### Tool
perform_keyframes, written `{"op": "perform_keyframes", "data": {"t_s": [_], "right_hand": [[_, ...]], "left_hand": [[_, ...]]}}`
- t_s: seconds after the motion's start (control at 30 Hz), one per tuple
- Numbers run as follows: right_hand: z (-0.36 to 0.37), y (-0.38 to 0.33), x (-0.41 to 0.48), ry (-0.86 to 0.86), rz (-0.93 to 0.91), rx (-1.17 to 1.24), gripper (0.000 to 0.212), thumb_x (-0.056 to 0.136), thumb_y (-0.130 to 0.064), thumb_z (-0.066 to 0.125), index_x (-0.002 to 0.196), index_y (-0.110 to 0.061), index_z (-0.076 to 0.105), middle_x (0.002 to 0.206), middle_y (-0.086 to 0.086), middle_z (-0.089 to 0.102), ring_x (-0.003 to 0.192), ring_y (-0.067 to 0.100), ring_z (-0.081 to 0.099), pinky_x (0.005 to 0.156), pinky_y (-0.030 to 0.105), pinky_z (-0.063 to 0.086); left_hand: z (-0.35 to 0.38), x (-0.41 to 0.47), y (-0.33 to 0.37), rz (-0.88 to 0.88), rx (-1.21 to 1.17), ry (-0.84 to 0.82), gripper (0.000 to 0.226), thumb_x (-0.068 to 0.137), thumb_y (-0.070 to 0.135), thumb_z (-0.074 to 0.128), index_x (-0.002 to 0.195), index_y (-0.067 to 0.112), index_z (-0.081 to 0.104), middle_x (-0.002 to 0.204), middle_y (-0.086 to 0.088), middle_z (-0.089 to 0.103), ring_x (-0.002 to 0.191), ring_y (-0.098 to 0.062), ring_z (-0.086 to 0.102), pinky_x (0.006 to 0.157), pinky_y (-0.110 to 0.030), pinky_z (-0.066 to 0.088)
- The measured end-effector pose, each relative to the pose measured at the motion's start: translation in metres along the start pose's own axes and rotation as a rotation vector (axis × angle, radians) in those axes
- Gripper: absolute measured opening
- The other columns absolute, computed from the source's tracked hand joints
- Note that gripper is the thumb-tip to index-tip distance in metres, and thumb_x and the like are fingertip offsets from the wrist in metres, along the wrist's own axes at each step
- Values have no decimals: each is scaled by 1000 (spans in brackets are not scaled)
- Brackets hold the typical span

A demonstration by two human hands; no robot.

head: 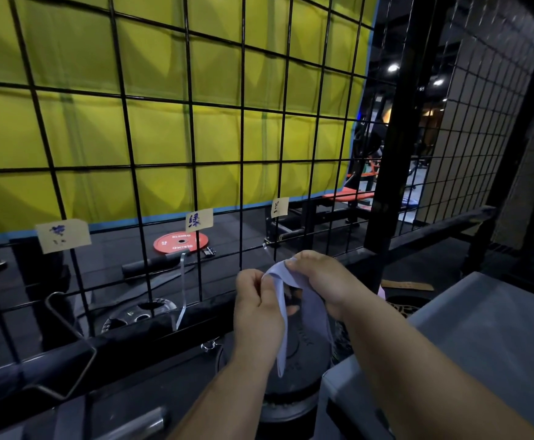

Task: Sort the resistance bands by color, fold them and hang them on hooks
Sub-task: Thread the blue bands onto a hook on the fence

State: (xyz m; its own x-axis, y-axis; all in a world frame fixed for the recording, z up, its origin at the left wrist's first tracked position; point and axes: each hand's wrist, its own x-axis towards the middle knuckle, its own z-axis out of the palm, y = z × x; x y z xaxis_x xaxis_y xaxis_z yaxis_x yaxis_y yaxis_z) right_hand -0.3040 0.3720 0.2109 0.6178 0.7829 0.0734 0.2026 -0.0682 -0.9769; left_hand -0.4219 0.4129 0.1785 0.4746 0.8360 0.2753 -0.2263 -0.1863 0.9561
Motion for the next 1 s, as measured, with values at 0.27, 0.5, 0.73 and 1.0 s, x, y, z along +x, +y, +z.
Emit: {"op": "perform_keyframes", "data": {"t_s": [0.27, 0.5, 0.73, 1.0], "right_hand": [[-6, 1, -1, -5, 32, 72, 25, 97, -16, 54, 73, -11, 56, 76, 11, 53, 76, 25, 46, 77, 41, 35], [-2, 0, -1, 4, 64, 105, 23, 97, -15, 54, 75, -10, 59, 74, 8, 59, 72, 22, 53, 78, 39, 41], [0, -4, 0, -2, 67, 55, 25, 98, -15, 52, 74, -10, 59, 79, 13, 59, 78, 27, 52, 78, 41, 39], [-2, -2, 0, 27, 78, 61, 21, 98, -11, 51, 84, -4, 64, 87, 12, 65, 85, 24, 60, 87, 37, 45]], "left_hand": [[-1, 0, -2, 6, -47, -57, 17, 95, 26, 58, 103, 15, 48, 88, 2, 56, 64, 6, 57, 55, -13, 49], [-3, 1, -1, 4, 21, -35, 27, 86, 16, 71, 98, 24, 48, 88, 6, 59, 70, -4, 60, 55, -14, 50], [-3, 5, -3, 16, 18, -63, 16, 96, 11, 55, 109, 12, 45, 89, -4, 62, 61, 5, 61, 51, -10, 46], [-3, 4, -12, 57, 71, -89, 21, 96, 6, 52, 112, 19, 50, 99, -1, 63, 73, 4, 61, 56, -11, 49]]}}
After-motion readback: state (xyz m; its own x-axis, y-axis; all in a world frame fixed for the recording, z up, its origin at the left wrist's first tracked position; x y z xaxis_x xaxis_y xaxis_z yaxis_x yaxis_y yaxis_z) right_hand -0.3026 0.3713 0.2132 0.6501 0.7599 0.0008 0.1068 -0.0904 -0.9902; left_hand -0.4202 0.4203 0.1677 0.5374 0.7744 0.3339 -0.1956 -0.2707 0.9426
